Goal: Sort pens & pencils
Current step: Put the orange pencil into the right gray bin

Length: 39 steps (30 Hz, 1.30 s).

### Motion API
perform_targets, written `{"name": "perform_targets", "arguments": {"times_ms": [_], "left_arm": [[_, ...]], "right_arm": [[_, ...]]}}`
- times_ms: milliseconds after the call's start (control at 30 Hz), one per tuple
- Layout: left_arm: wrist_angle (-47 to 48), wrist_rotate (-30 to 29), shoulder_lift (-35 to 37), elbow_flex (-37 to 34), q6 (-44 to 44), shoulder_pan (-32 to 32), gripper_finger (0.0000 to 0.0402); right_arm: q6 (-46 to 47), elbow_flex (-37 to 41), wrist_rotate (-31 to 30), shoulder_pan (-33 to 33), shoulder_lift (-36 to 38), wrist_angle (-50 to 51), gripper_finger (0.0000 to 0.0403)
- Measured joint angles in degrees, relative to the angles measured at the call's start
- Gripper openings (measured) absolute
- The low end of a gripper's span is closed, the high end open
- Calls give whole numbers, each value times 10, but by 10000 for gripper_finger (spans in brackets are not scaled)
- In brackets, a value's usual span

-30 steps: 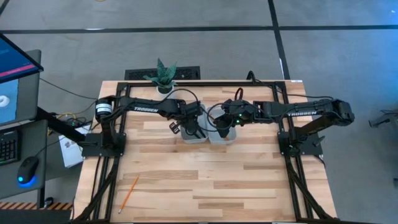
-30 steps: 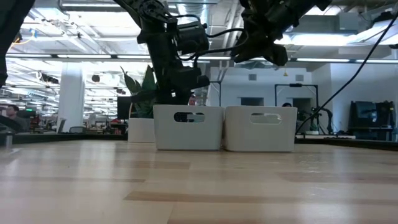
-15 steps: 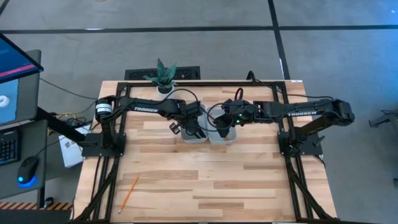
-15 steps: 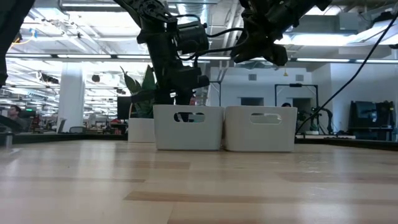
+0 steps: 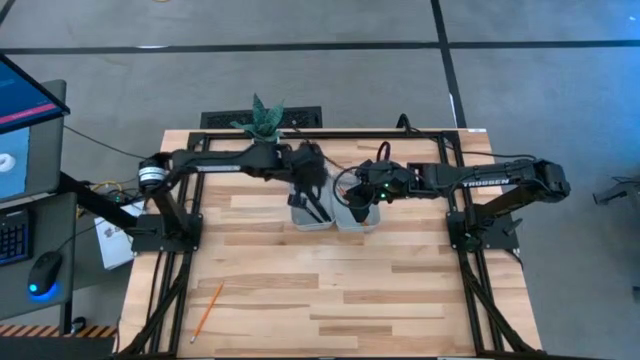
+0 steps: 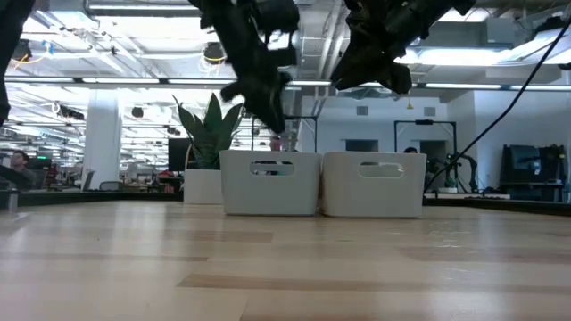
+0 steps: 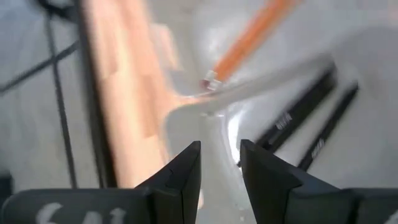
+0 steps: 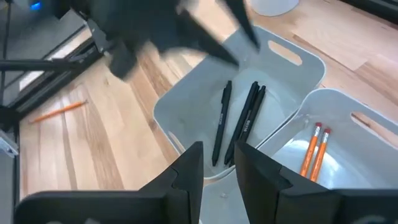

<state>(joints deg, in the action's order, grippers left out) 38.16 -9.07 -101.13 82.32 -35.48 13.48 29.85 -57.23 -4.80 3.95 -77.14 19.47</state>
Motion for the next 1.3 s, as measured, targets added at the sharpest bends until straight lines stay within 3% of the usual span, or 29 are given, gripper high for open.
{"name": "perform_targets", "arguments": {"times_ms": [267,667,967,1200,1300], "left_arm": [[67,13,84,4,201,15,105],[190,-2,248,4,459,-37,105],[289,-4,347,4,670,-134,105],[427,-57,350,3,879,-242,105],[481,-47,345,-3,977,-296,105]], "right_arm": [[-4,0,0,0,0,0,113],[-34,0,2,0,0,1,113],[-48,0,2,1,0,-4,113],[-45,0,2,1,0,-25,113],[-44,0,2,3,0,-26,113]]}}
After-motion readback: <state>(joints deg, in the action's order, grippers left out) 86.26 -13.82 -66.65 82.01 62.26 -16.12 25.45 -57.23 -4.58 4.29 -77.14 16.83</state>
